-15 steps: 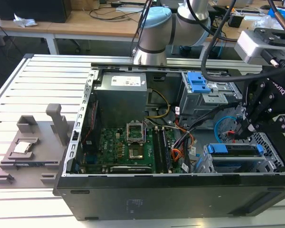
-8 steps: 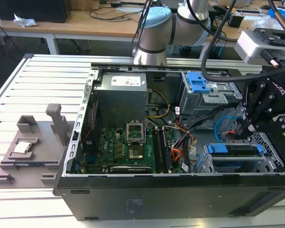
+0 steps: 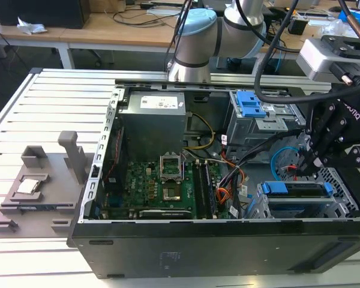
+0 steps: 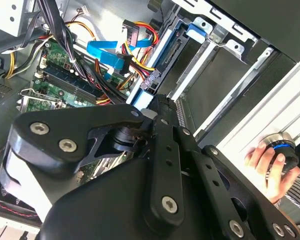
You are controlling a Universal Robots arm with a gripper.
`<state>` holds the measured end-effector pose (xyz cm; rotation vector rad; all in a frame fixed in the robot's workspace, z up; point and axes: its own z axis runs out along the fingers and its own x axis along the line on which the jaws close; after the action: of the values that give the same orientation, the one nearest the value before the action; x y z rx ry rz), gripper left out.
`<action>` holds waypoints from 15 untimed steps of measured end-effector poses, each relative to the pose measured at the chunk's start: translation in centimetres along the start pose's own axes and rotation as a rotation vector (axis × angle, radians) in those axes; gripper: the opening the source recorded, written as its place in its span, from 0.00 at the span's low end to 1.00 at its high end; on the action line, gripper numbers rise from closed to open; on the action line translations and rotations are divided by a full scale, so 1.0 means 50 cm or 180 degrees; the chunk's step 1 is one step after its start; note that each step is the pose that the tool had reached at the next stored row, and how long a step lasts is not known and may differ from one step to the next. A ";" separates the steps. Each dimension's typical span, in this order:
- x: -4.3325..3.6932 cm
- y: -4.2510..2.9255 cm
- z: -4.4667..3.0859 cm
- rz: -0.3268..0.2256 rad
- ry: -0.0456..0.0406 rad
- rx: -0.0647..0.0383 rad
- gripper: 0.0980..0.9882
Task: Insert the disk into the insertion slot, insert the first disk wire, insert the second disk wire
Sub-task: 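Insert the first disk wire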
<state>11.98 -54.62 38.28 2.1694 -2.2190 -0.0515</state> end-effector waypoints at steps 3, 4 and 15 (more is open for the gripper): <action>0.000 0.000 0.000 0.0000 0.0000 0.0000 0.30; 0.000 0.000 0.000 0.0000 0.0000 0.0000 0.30; 0.000 0.000 -0.012 0.0000 0.0000 0.0000 0.30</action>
<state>11.99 -54.62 38.87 2.1694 -2.2191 -0.0514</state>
